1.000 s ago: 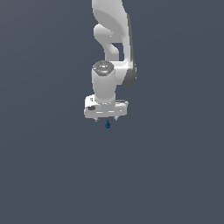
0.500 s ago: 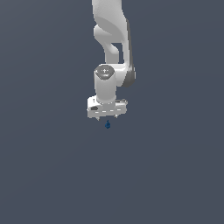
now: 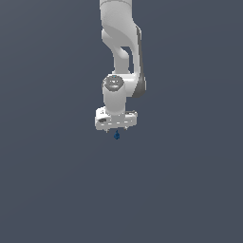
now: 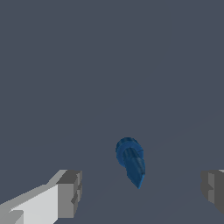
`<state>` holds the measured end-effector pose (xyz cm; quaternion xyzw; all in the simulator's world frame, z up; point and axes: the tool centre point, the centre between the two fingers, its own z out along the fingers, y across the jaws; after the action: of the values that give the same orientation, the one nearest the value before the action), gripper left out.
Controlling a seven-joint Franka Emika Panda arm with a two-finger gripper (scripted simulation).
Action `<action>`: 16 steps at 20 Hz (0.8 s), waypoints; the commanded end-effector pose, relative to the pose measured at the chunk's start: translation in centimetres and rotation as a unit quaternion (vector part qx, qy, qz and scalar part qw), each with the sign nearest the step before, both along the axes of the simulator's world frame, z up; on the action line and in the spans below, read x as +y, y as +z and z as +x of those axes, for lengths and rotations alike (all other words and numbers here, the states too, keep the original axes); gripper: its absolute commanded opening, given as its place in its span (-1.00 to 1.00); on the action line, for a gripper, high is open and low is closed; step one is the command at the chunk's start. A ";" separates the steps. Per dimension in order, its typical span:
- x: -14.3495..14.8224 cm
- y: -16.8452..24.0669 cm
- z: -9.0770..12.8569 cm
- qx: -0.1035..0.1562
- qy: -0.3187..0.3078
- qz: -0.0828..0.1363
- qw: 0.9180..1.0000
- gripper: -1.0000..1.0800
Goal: Pick up the object and move it to a goal position.
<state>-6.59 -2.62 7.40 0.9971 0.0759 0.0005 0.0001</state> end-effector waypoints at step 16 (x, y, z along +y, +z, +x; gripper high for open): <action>0.0 -3.2 -0.1 0.001 0.001 0.000 1.000 -1.00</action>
<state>-6.67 -2.61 4.25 0.9971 0.0766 0.0000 0.0000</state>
